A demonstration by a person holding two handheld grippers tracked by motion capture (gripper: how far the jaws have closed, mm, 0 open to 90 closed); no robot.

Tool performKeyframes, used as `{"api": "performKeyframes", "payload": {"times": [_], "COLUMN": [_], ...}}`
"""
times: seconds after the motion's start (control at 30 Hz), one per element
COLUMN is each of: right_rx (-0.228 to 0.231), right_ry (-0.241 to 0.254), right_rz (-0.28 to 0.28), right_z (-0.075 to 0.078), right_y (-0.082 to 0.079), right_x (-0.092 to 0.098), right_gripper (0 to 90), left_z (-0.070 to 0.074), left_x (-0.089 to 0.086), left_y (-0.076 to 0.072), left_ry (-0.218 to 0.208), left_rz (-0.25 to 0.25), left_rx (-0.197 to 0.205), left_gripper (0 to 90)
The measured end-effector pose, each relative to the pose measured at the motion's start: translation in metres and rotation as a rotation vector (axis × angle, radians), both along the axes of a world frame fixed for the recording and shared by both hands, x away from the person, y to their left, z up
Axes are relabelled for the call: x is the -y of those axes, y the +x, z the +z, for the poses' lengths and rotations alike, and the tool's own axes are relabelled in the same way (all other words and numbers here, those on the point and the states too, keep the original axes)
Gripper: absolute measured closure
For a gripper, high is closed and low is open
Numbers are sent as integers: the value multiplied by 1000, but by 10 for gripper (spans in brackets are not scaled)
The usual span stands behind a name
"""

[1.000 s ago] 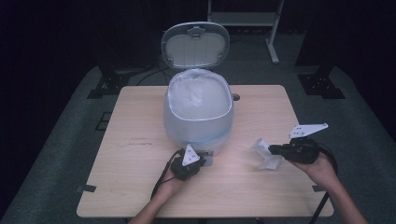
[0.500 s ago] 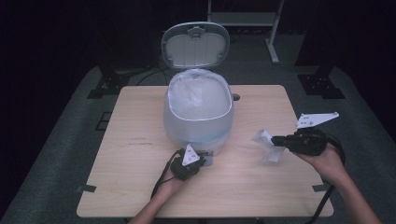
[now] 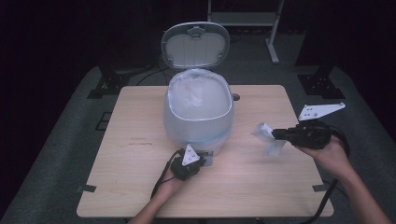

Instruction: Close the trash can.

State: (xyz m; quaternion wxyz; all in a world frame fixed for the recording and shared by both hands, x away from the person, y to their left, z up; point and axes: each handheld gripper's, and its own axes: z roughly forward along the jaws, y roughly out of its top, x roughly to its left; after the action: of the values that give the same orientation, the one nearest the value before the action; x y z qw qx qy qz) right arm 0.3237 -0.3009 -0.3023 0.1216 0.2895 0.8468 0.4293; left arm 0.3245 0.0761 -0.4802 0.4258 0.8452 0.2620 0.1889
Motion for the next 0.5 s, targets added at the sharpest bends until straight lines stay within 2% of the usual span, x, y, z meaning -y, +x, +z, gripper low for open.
{"api": "performKeyframes", "payload": {"times": [0.13,0.5], "right_rx": [11,34], "right_ry": [2,23], "right_rz": [6,25], "right_z": [15,39], "right_y": [0,1], "right_x": [-4,-8], "right_gripper": [860,860], "left_z": [0,0], "left_x": [0,0], "left_y": [0,0], "left_ry": [1,3], "left_rz": [-1,-2], "left_rx": [-3,-3], "left_gripper": [823,822]}}
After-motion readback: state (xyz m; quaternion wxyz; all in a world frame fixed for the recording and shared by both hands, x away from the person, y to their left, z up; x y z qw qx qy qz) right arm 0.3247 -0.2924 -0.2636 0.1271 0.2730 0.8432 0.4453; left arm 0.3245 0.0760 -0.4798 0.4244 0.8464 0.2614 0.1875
